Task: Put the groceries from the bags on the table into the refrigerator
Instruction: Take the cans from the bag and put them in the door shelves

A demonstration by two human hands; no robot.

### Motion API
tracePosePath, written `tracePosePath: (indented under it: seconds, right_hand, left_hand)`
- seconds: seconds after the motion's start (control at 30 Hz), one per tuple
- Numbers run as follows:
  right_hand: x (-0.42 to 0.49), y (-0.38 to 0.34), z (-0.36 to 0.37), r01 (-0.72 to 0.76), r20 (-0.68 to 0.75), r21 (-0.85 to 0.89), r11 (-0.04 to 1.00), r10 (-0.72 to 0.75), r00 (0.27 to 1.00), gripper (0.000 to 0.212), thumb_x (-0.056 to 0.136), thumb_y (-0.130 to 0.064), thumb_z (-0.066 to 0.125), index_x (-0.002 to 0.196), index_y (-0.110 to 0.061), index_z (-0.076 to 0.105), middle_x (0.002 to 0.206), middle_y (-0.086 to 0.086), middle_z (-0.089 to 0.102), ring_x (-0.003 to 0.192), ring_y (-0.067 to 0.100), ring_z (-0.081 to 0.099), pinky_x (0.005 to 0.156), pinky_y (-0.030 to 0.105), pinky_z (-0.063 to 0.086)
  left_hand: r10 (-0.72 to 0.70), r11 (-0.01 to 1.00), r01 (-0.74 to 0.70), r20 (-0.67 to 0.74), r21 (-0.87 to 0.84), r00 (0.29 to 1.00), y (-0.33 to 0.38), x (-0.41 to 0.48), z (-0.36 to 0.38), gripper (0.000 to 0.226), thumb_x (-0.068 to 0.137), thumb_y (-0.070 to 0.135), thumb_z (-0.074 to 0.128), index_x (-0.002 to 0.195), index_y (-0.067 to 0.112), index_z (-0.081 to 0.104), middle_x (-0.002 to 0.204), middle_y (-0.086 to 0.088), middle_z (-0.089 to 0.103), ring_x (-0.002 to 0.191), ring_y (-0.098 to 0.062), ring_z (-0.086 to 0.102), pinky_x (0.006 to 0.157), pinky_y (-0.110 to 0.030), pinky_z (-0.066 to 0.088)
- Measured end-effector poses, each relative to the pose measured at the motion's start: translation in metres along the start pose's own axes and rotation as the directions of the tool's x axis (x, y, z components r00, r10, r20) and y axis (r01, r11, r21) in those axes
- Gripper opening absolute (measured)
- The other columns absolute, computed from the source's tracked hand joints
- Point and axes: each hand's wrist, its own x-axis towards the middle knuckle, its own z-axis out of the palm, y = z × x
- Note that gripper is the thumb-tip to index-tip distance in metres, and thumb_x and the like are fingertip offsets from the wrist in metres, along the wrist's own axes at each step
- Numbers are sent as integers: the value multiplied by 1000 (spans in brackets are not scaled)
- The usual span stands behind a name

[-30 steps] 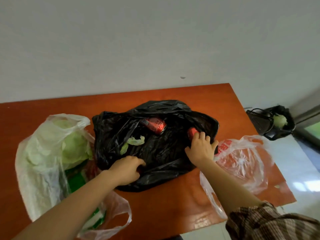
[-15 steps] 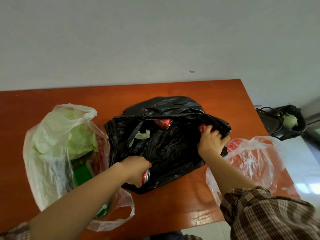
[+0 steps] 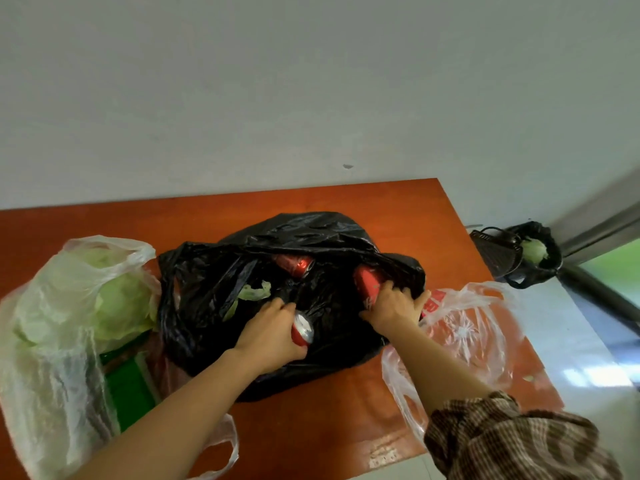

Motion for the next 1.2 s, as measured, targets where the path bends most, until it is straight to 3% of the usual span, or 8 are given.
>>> tracePosePath:
  seconds: [0.1,0.23,0.37,0.6,0.77,1.0,1.13,1.2]
  right_hand:
    - [-4,-1,7,-18,-25,43,999,20,1000,88,85,-58,57,147,-9,19,135,10,53,134,30,37,113,60,5]
    - [-10,-6,1,7,-38,48,999,-5,999,79,84,-59,57,138,-5,34,127,12,57,129,31,41,112,59,6]
    - [-18,-8,-21,106,-118,13,994,-104,988,66,81,-60,58,125,-12,48,122,7,59,128,29,41,111,62,4]
    - [-50,-4,-59,215,-252,72,974,-190,949,58,77,-58,63,118,-19,47,106,-2,60,116,25,51,110,61,6]
    - [-84,25,-94,208,-348,389,897,-66,935,61,70,-54,70,118,-24,48,104,-5,61,104,22,57,105,51,23]
    - [-154,111,-127,194,-433,677,710,170,885,64,60,-53,76,114,-25,55,98,-7,61,90,16,61,83,41,54]
    - [-210,179,-130,147,-446,768,623,356,821,54,66,-47,81,106,-20,56,89,-7,60,76,4,56,61,20,47]
    - [-243,217,-124,141,-439,816,561,441,783,48,66,-46,82,100,-22,58,85,-9,61,77,4,57,62,19,46]
  left_hand:
    - [-28,998,25,-52,-55,998,1,-1,-1,57,61,46,72,109,21,52,106,4,47,104,-17,51,83,-32,49]
    - [-98,979,82,-79,-186,992,-1,-4,-7,71,62,47,75,122,20,50,115,3,49,105,-22,54,86,-35,49]
    - [-119,952,68,-159,-299,980,-2,-5,-15,48,63,38,79,99,19,54,99,4,48,92,-16,53,72,-26,40]
    - [-129,864,-39,-297,-501,946,16,-13,-34,49,67,27,83,106,21,54,99,8,52,90,-10,51,77,-23,39]
    - [-61,844,-161,-389,-511,919,50,-6,-62,55,65,31,84,113,19,58,100,9,59,90,-6,53,78,-19,38]
    - [98,761,-382,-489,-524,867,142,-11,-88,62,63,34,84,118,20,59,110,7,63,99,-10,57,85,-22,41]
    - [220,692,-485,-484,-535,847,214,-30,-80,68,60,38,84,121,20,60,114,4,65,102,-13,61,92,-32,50]
    - [284,650,-534,-480,-540,830,255,-50,-67,67,58,41,82,118,22,61,111,6,66,100,-12,62,92,-36,52]
